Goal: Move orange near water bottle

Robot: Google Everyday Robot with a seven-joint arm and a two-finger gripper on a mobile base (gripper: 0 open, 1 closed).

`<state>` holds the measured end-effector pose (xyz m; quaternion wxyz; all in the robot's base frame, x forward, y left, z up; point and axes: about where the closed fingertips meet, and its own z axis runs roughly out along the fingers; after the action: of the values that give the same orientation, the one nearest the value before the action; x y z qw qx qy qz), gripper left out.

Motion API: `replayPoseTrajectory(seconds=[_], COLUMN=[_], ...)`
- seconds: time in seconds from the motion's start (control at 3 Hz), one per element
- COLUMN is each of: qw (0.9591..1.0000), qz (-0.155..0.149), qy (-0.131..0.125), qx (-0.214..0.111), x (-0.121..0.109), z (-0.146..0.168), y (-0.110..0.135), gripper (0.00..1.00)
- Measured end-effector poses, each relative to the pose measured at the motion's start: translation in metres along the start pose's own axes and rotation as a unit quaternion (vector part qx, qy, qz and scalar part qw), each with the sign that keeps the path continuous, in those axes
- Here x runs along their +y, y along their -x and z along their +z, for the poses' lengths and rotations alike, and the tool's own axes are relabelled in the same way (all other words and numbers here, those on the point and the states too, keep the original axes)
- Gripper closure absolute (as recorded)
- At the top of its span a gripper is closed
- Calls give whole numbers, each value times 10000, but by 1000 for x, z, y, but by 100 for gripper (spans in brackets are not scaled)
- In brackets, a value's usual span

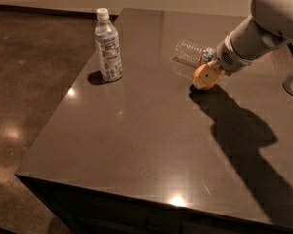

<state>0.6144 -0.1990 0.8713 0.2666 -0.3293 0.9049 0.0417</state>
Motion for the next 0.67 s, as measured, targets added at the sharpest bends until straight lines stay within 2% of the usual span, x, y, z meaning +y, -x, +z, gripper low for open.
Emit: replayPoseTrajectory(seconds=[0.33,0.67], qw=[10000,10000], qz=[11,4], qy=[-7,-5], qx=[6,7], x=[1,1], z=[0,0], y=[0,0], gripper=[13,0])
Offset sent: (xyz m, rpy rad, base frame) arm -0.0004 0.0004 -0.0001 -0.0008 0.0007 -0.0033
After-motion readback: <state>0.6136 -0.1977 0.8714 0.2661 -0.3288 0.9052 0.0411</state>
